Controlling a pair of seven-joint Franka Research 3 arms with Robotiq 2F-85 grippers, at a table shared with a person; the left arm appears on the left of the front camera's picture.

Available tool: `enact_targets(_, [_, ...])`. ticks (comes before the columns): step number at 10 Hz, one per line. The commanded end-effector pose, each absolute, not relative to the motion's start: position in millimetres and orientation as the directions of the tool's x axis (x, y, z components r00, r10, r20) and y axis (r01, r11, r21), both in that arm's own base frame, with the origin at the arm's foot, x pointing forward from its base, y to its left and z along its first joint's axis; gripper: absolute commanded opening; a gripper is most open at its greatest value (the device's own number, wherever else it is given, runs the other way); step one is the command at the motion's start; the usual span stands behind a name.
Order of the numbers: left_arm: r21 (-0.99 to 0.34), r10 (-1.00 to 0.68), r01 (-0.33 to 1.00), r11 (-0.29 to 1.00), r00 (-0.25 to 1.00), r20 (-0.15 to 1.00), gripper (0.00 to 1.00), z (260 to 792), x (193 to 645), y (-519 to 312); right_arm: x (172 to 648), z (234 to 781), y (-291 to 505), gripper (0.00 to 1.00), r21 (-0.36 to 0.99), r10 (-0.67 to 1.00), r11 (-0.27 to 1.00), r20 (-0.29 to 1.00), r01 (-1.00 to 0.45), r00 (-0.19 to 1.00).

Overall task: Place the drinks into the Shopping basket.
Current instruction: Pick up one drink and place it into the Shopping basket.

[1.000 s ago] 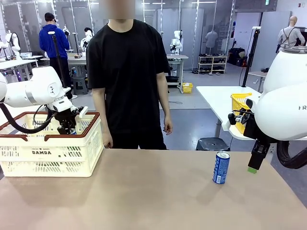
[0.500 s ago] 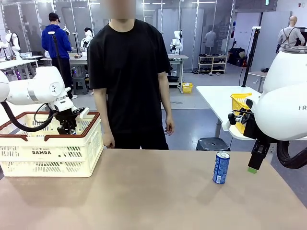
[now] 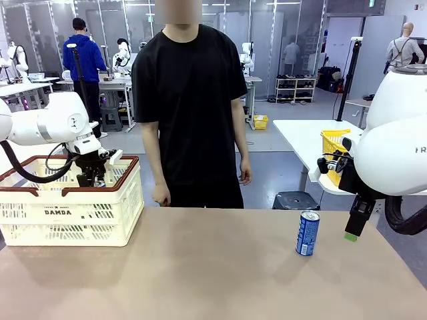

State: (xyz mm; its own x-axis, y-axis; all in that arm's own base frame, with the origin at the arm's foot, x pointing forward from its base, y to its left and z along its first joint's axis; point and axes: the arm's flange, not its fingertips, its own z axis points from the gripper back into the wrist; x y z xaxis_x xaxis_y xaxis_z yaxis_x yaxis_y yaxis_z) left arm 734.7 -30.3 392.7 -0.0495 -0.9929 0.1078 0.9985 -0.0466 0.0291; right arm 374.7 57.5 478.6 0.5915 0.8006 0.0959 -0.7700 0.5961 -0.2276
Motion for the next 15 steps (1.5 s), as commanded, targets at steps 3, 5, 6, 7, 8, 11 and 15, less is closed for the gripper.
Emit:
enact_targets(3, [0.047, -0.994, 0.998, -0.040, -0.045, 0.101, 1.00, 412.9, 731.7, -26.6, 374.6, 477.4, 56.7, 1.00, -0.225, 0.800, 0.598, 0.097, -0.770, 0.593])
enact_targets(5, [0.041, -0.993, 0.998, -0.046, -0.050, 0.106, 1.00, 406.0, 733.5, -29.5, 374.6, 477.4, 56.7, 1.00, -0.225, 0.800, 0.598, 0.097, -0.770, 0.593])
enact_targets(6, [0.041, -0.993, 0.998, -0.046, -0.050, 0.106, 1.00, 406.0, 733.5, -29.5, 374.6, 477.4, 56.7, 1.00, -0.225, 0.800, 0.598, 0.097, -0.770, 0.593])
enact_targets(7, [0.041, -0.993, 0.998, -0.046, -0.050, 0.106, 1.00, 406.0, 733.5, -29.5, 374.6, 477.4, 56.7, 1.00, -0.225, 0.800, 0.598, 0.097, -0.770, 0.593])
enact_targets(8, [0.041, -0.993, 0.998, -0.046, -0.050, 0.106, 1.00, 406.0, 733.5, -29.5, 374.6, 477.4, 56.7, 1.00, -0.225, 0.800, 0.598, 0.097, -0.770, 0.593])
enact_targets(11, [0.041, -0.993, 0.998, -0.046, -0.050, 0.106, 1.00, 406.0, 733.5, -29.5, 374.6, 477.4, 56.7, 1.00, -0.225, 0.800, 0.598, 0.097, -0.770, 0.593])
enact_targets(15, [0.047, -0.992, 0.997, -0.057, -0.062, 0.113, 1.00, 418.8, 728.5, -32.4, 374.6, 477.4, 56.7, 1.00, -0.225, 0.800, 0.598, 0.097, -0.770, 0.593])
